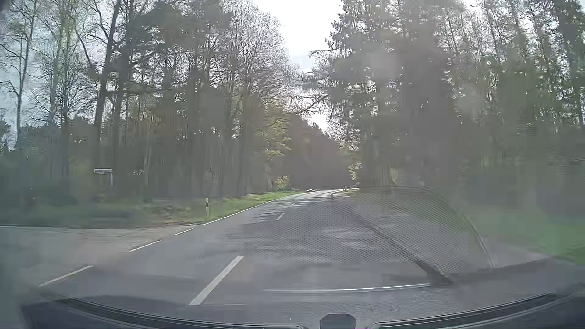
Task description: Follow the waypoints while adhering to traffic rules and regulations
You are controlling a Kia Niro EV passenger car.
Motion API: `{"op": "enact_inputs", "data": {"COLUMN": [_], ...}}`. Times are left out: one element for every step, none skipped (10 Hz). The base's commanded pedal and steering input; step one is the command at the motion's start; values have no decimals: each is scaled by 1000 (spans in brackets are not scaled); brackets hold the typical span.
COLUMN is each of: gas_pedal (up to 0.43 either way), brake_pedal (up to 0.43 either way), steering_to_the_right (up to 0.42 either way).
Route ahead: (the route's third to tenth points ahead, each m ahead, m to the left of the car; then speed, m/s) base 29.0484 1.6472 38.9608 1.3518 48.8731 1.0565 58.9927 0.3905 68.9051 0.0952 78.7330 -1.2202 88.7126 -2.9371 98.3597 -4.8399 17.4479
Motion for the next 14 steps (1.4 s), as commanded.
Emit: {"op": "enact_inputs", "data": {"gas_pedal": [209,197,197,209,209,209,209,209,209,209,209,209,209,209], "brake_pedal": [0,0,0,0,0,0,0,0,0,0,0,0,0,0], "steering_to_the_right": [-2,-2,-1,-1,-1,-1,-1,-1,-1,0,1,1,1,1]}}
